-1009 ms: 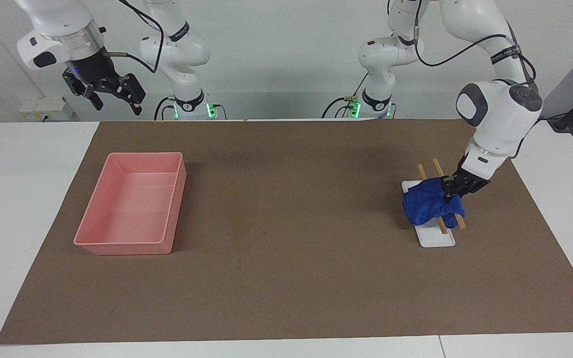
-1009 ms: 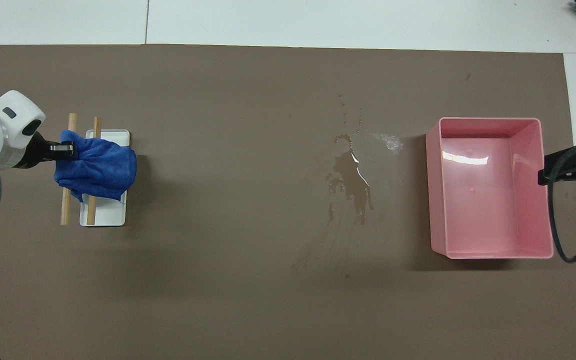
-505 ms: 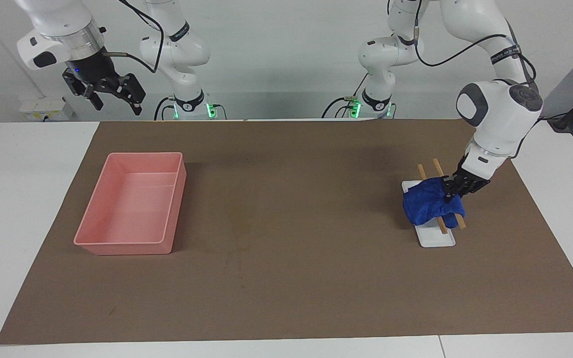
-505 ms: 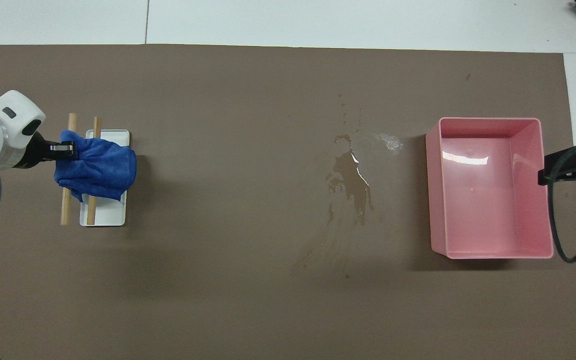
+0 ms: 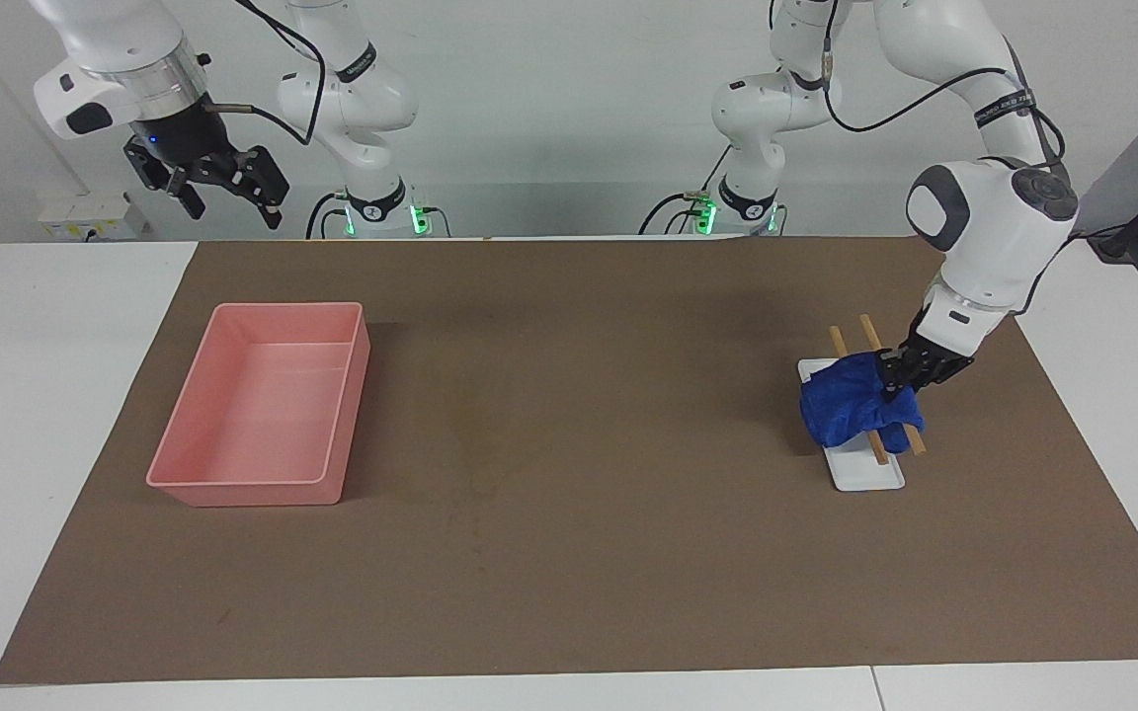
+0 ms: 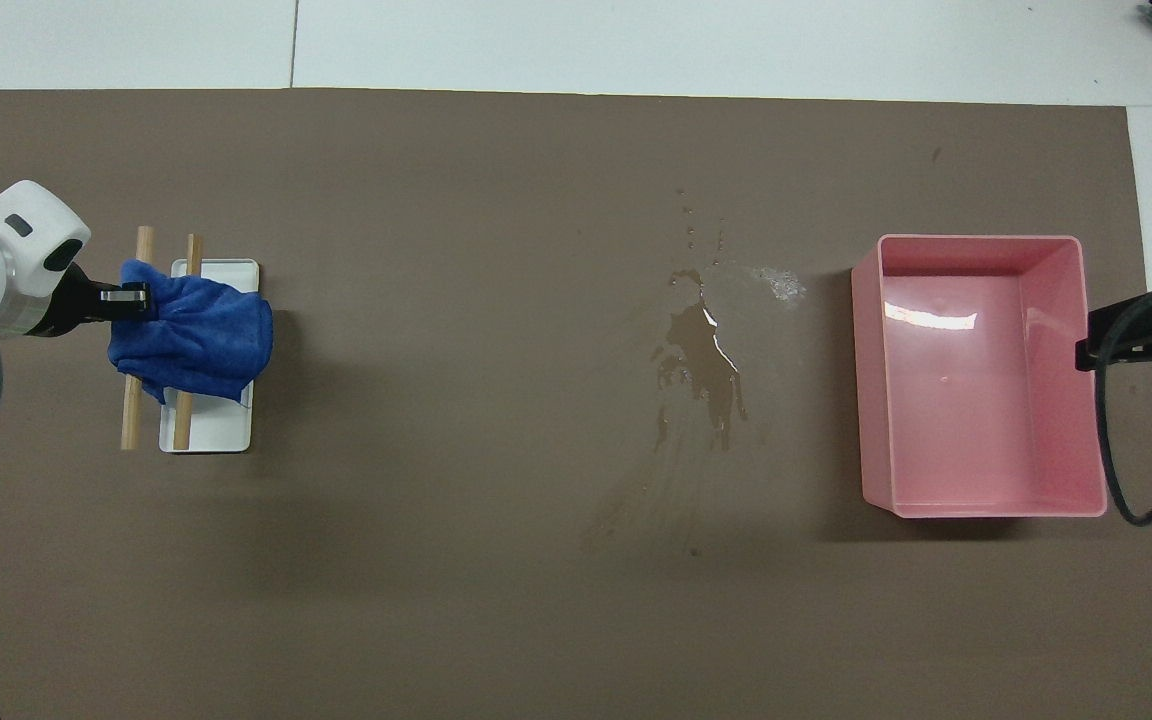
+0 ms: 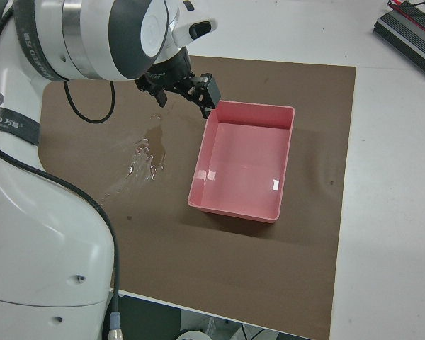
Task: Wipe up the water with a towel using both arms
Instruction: 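Close the left gripper on the edge of the blue towel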
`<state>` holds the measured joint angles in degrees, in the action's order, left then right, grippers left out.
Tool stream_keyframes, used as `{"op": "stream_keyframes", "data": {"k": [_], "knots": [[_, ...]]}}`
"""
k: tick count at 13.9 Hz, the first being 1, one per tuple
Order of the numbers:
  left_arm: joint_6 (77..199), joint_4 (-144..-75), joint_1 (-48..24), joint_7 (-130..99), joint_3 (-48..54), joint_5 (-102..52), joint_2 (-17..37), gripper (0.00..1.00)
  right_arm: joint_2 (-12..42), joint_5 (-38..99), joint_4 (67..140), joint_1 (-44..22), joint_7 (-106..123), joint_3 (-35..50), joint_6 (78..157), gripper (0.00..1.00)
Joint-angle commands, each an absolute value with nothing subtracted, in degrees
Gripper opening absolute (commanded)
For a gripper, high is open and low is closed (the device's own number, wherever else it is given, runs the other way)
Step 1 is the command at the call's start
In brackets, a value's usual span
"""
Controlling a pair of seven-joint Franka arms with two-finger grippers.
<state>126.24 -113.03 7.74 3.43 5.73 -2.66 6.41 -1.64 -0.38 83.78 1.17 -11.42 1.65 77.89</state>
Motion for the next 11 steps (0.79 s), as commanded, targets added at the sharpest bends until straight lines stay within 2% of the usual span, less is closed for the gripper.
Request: {"op": "stream_keyframes", "data": {"k": [1, 3, 4, 6, 10, 11], "knots": [[124.8, -111.2, 7.8, 4.0, 5.4, -2.8, 5.2, 0.39, -2.5, 0.3, 84.6, 1.8, -11.1, 1.8, 77.6, 1.0], [124.9, -111.2, 7.8, 4.0, 5.4, -2.8, 5.2, 0.39, -2.5, 0.3, 84.6, 1.8, -11.1, 1.8, 77.7, 1.0], [125.0, -111.2, 7.8, 4.0, 5.4, -2.8, 5.2, 0.36, -2.5, 0.3, 84.6, 1.8, -11.1, 1.8, 77.6, 1.0], [125.0, -111.3, 7.8, 4.0, 5.4, -2.8, 5.2, 0.0, -2.5, 0.3, 84.6, 1.8, -11.1, 1.8, 77.7, 1.0], [124.8, -111.2, 8.0, 4.8, 5.4, -2.8, 5.2, 0.0, -2.5, 0.3, 84.6, 1.8, -11.1, 1.8, 77.8, 1.0], [124.7, -111.0, 8.0, 4.9, 5.4, -2.8, 5.1, 0.15, -2.5, 0.3, 84.6, 1.8, -11.1, 1.8, 77.8, 1.0]]}}
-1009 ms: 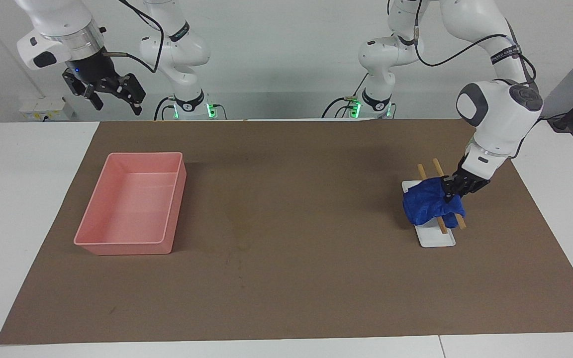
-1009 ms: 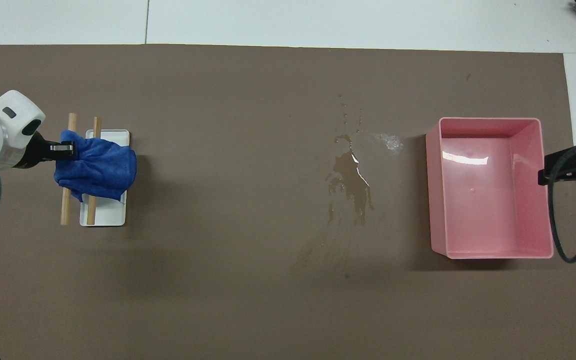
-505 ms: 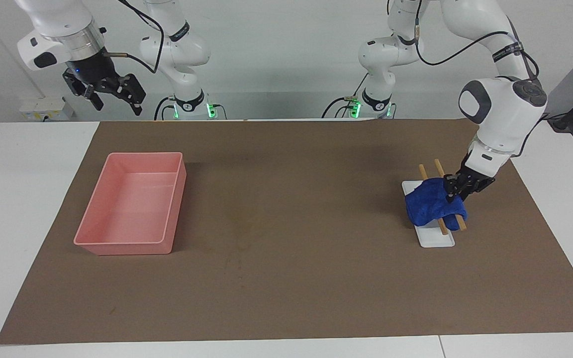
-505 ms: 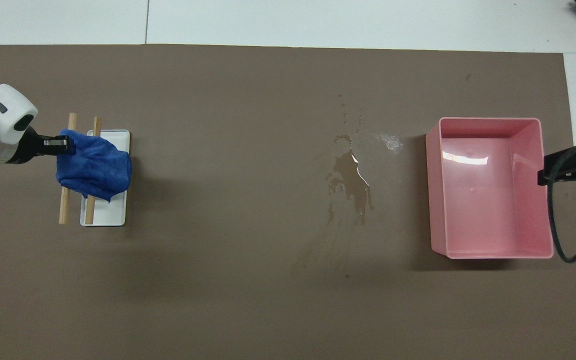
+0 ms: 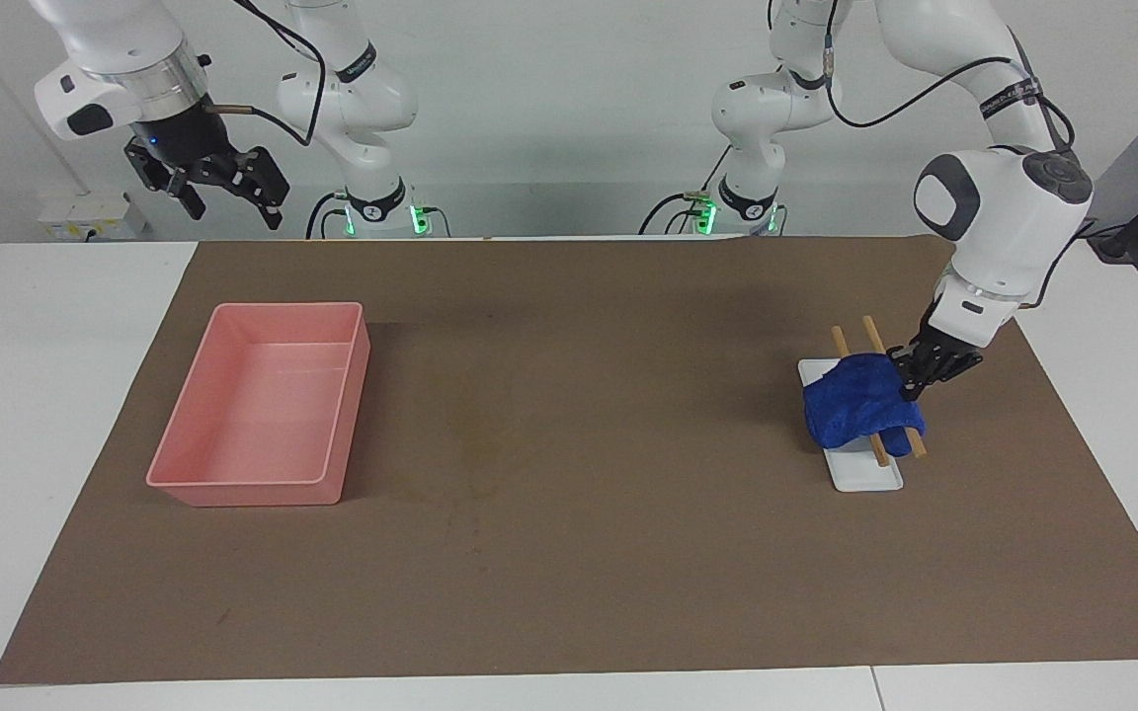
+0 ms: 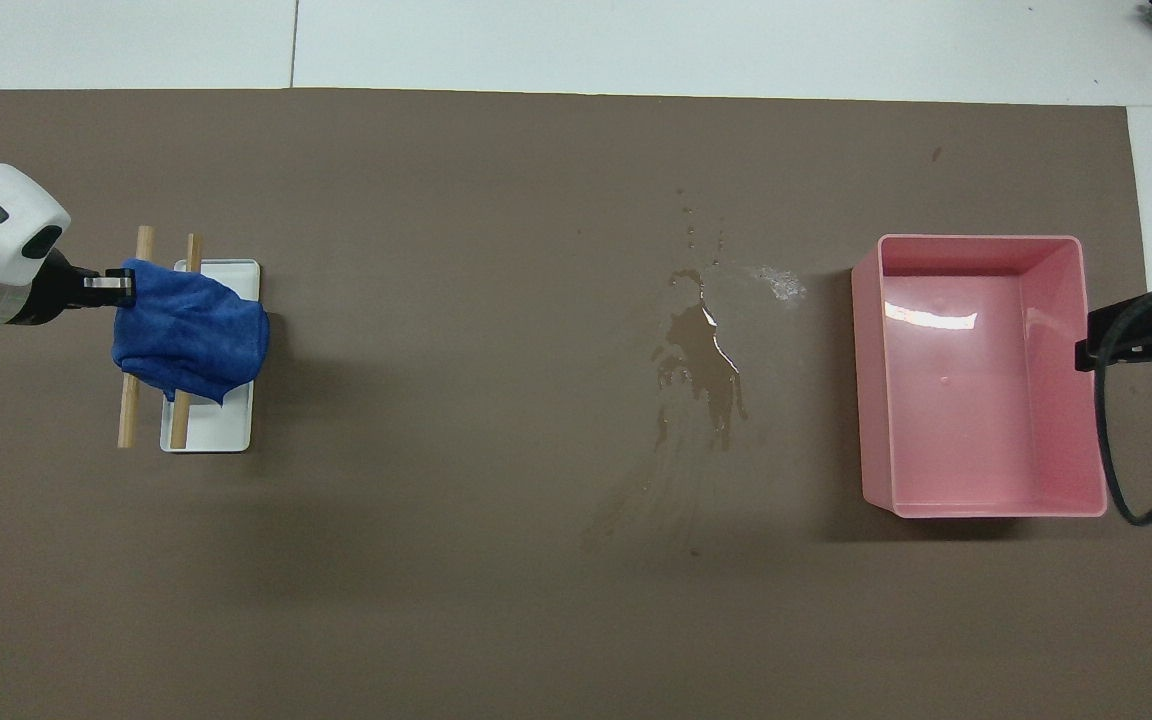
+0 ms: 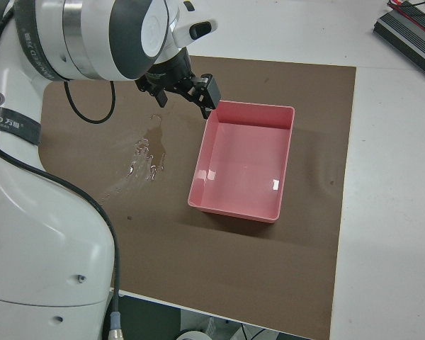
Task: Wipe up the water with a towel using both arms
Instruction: 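Close the left gripper on the edge of the blue towel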
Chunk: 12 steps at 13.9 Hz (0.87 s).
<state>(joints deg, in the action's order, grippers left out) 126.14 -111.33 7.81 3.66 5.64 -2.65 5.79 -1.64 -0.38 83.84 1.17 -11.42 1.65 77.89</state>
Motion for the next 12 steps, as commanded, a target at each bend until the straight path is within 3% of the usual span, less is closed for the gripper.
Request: {"op": "stream_keyframes", "data": {"k": [1, 2, 3, 8, 9, 10, 12], "knots": [[124.6, -110.7, 8.1, 4.9, 5.4, -2.8, 5.2, 0.48, -2.5, 0.3, 84.6, 1.8, -11.1, 1.8, 77.8, 1.0], [124.8, -110.5, 8.0, 4.9, 5.4, -2.8, 5.3, 0.71, -2.5, 0.3, 84.7, 1.8, -11.1, 1.7, 77.8, 1.0], [124.9, -110.0, 8.0, 4.8, 5.4, -2.6, 5.4, 0.76, -2.5, 0.3, 84.7, 1.8, -11.1, 1.7, 77.8, 1.0], [129.7, -115.0, 7.4, 4.5, 5.4, -2.4, 4.2, 0.75, -2.5, 0.3, 84.7, 1.8, -11.1, 1.7, 77.8, 1.0], [129.6, -115.1, 7.4, 4.5, 5.4, -2.4, 4.1, 0.72, -2.5, 0.3, 84.7, 1.8, -11.1, 1.7, 77.8, 1.0], [129.4, -115.1, 7.5, 4.4, 5.4, -2.4, 4.1, 0.63, -2.5, 0.3, 84.7, 1.8, -11.1, 1.7, 77.8, 1.0], [128.9, -114.5, 7.5, 4.2, 5.4, -2.5, 4.2, 0.29, -2.5, 0.3, 84.7, 1.8, -11.1, 1.7, 77.8, 1.0]]}}
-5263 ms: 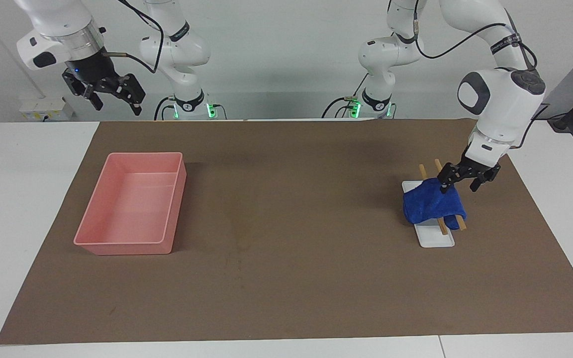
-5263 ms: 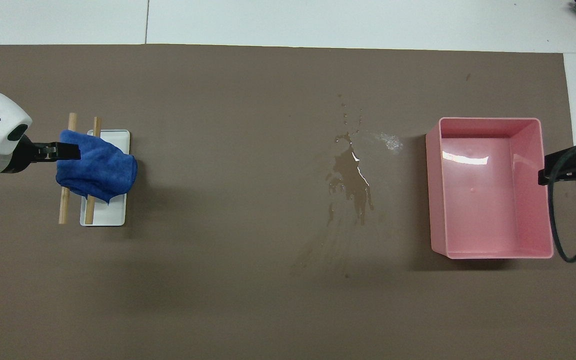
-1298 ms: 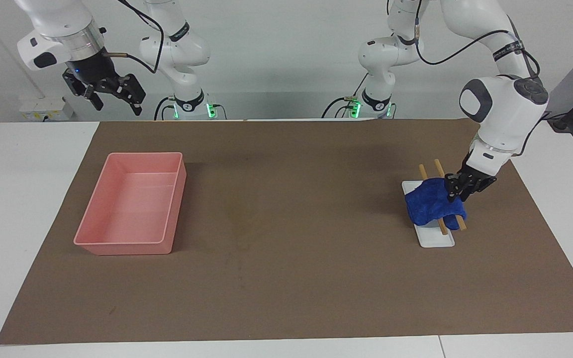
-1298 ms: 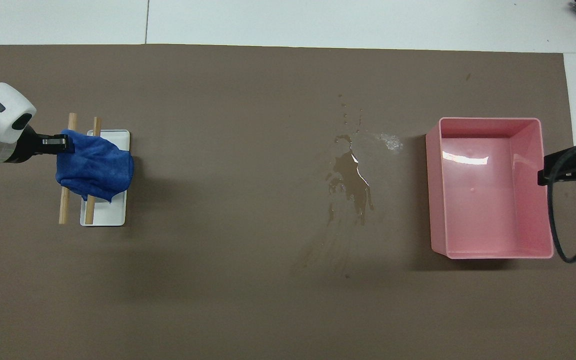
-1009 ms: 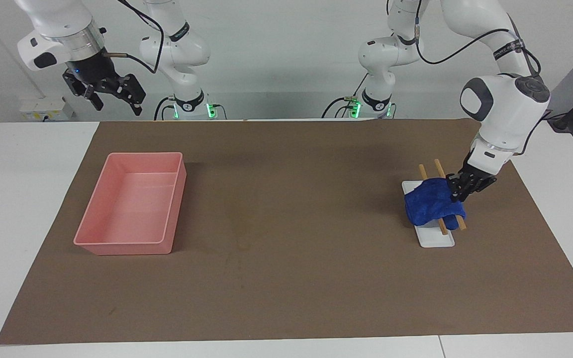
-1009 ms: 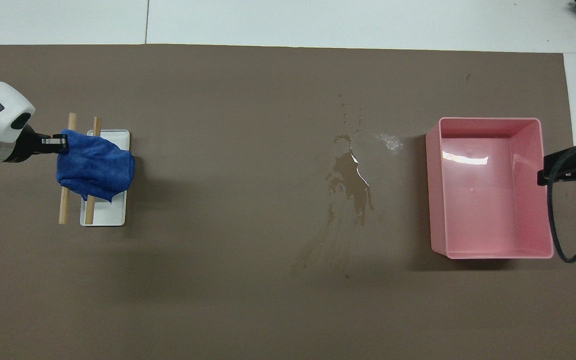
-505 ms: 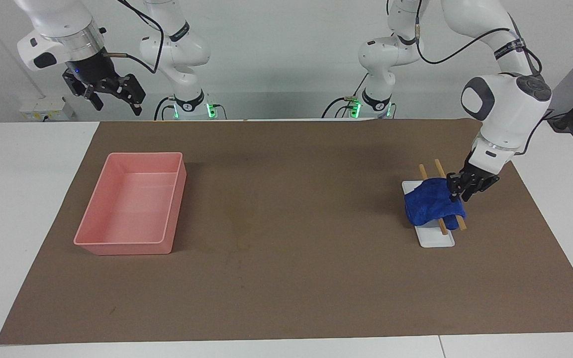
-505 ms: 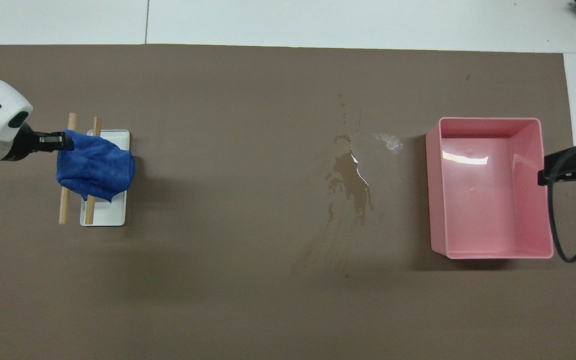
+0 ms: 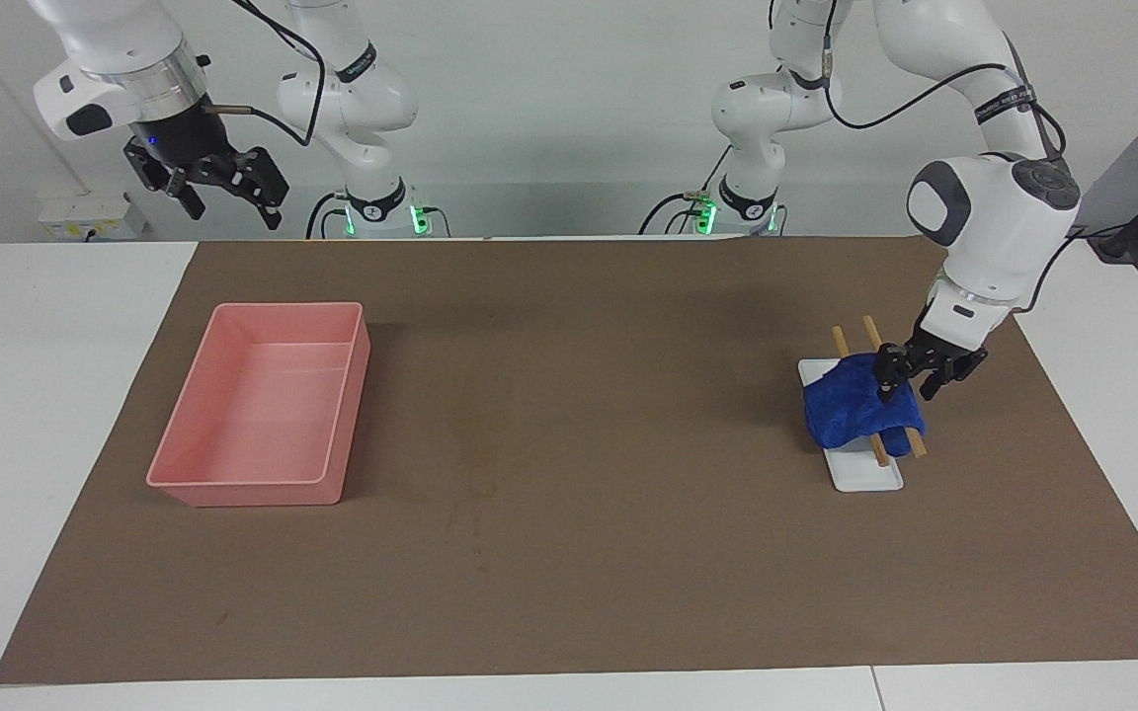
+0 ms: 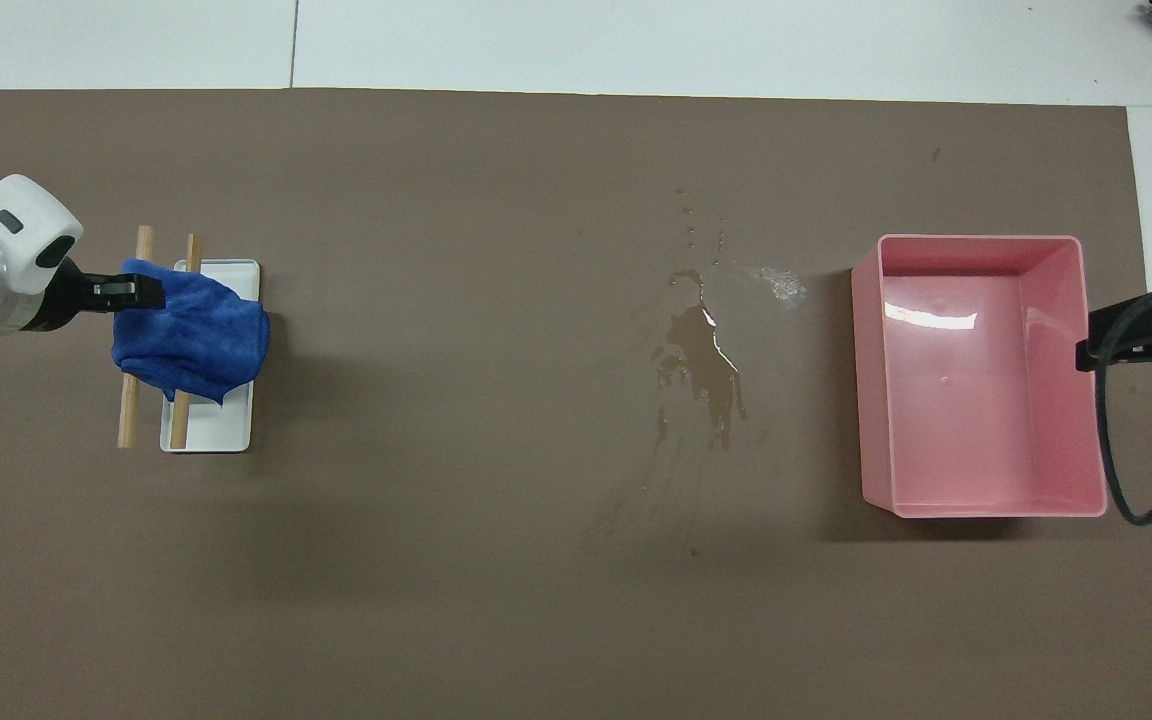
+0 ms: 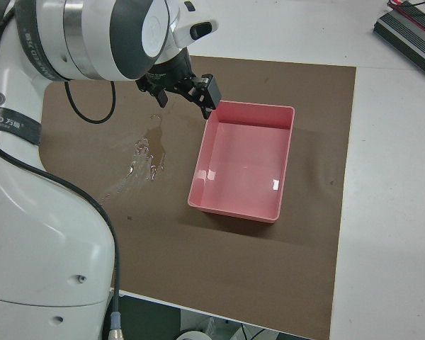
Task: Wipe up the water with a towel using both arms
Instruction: 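Close the left gripper on the edge of the blue towel, then lift the blue towel off the tray with the left gripper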
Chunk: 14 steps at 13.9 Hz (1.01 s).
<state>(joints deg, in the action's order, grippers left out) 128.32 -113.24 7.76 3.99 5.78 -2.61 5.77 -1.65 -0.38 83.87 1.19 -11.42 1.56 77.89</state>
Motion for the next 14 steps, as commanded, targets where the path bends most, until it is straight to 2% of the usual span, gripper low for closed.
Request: {"op": "stream_keyframes", "data": {"k": [1, 2, 6, 9, 11, 14], "knots": [[128.1, -114.2, 7.6, 4.3, 5.4, -2.5, 4.3, 0.07, -2.5, 0.3, 84.9, 1.8, -11.1, 1.7, 77.8, 1.0], [128.0, -114.1, 7.6, 4.3, 5.4, -2.5, 4.3, 0.0, -2.5, 0.3, 84.9, 1.8, -11.1, 1.7, 77.9, 1.0], [127.5, -113.5, 7.8, 4.3, 5.5, -2.5, 4.4, 0.0, -2.5, 0.3, 85.0, 1.8, -11.1, 1.7, 77.9, 1.0], [117.9, -106.4, 8.1, 3.8, 5.5, -3.8, 5.1, 0.0, -2.5, 0.3, 85.0, 1.8, -11.1, 1.7, 77.9, 1.0], [112.1, -102.8, 8.3, -0.1, 5.4, -10.4, 4.8, 0.0, -2.5, 0.3, 84.9, 1.8, -11.1, 1.7, 77.9, 1.0], [107.9, -102.1, 8.9, -13.8, 5.4, -20.2, 2.4, 0.0, -2.5, 0.3, 84.9, 1.7, -11.2, 1.7, 77.9, 1.0]]}}
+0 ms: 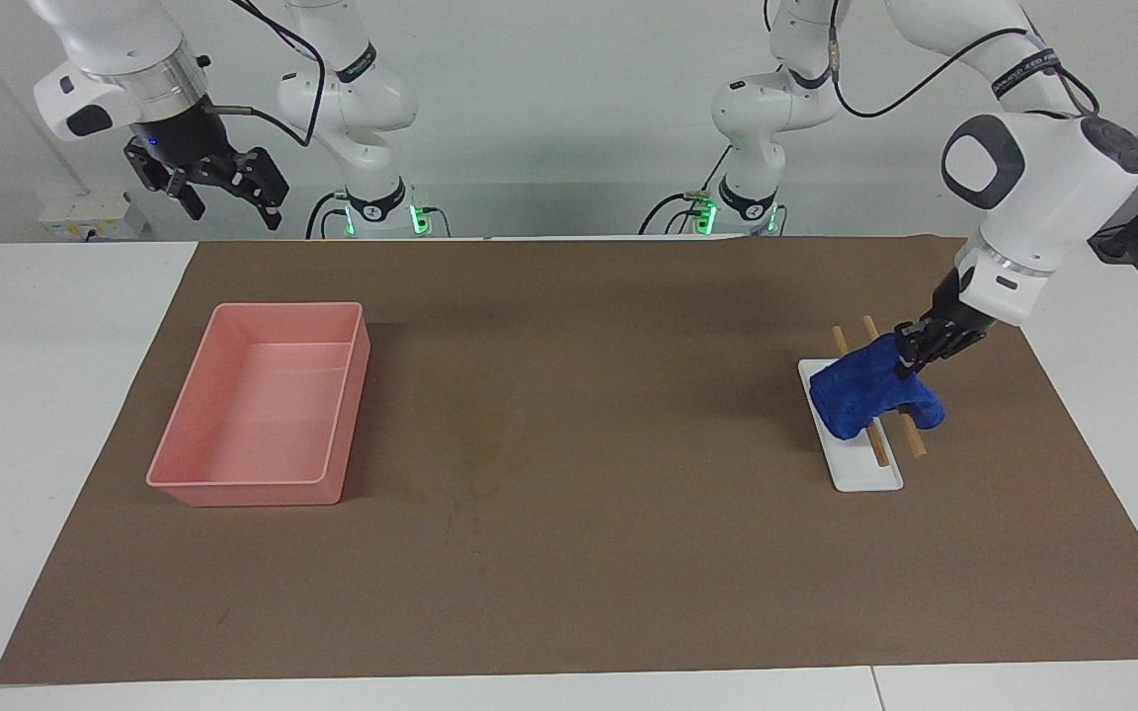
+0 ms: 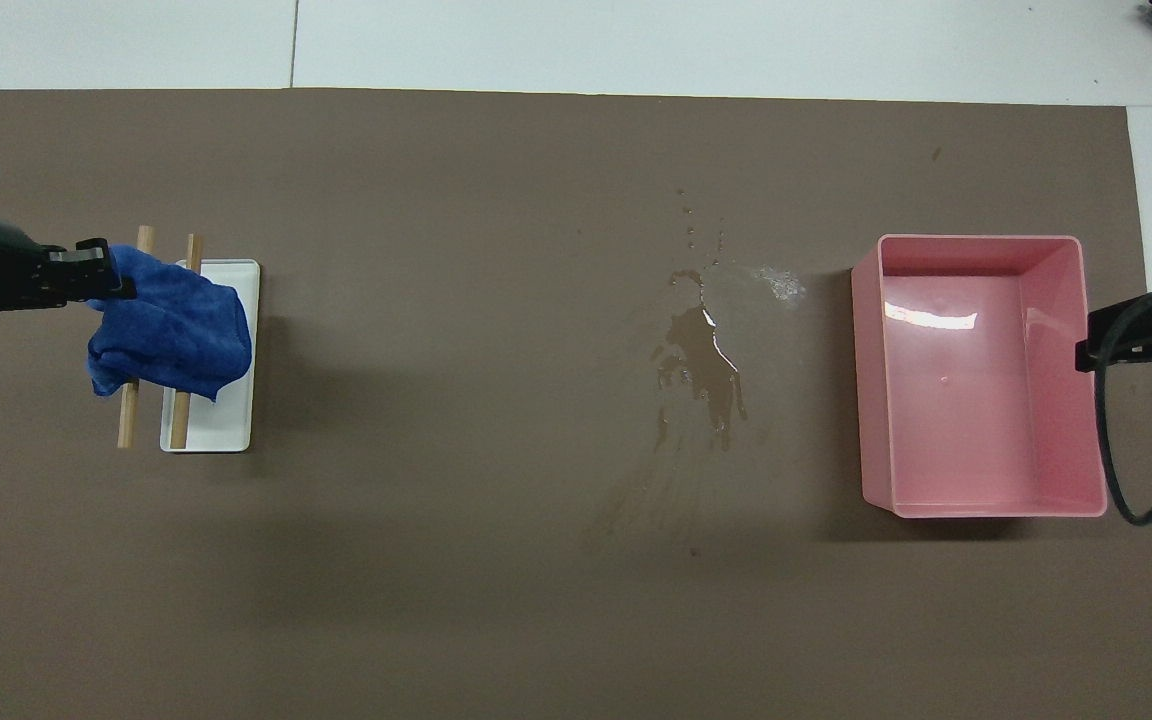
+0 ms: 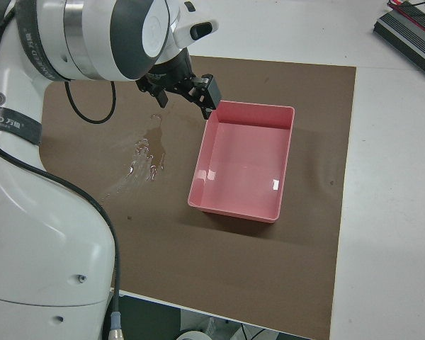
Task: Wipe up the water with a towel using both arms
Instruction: 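Lift the blue towel off the tray with the left gripper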
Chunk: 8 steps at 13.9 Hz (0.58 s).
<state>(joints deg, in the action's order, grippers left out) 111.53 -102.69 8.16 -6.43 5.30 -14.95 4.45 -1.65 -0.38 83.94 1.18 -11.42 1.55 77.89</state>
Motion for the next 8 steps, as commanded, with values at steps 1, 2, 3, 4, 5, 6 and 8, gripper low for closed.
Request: {"op": "stream_keyframes", "data": {"k": [1, 2, 3, 4, 5, 6, 8], "knots": [[106.8, -102.1, 8.9, -18.9, 5.4, -23.6, 1.4, 0.0, -2.5, 0.2, 84.9, 1.7, -10.9, 1.7, 78.0, 1.0], [106.1, -102.1, 8.7, -25.2, 5.5, -27.1, 0.4, 0.0, -2.5, 0.2, 84.9, 1.7, -10.8, 1.7, 78.0, 1.0], [105.4, -102.1, 8.4, -31.6, 5.9, -30.2, -0.4, 0.0, -2.5, 0.3, 84.9, 1.6, -11.0, 1.8, 77.9, 1.0], [104.7, -102.1, 8.0, -38.5, 6.1, -32.4, -1.3, 0.0, -2.5, 0.4, 84.9, 1.5, -10.9, 1.8, 77.9, 1.0], [104.3, -102.1, 7.7, -45.7, 6.6, -34.6, -1.8, 0.0, -2.5, 0.9, 84.9, 1.1, -10.9, 1.9, 77.8, 1.0], [104.5, -102.1, 7.0, -51.9, 7.8, -36.5, -2.4, 0.0, -2.5, 2.4, 84.8, 1.1, -11.0, 1.9, 77.8, 1.0], [105.2, -102.0, 6.6, -62.0, 10.4, -39.2, -2.5, 0.0, -2.5, 6.3, 84.6, 1.1, -10.6, 2.2, 77.9, 1.0]]}}
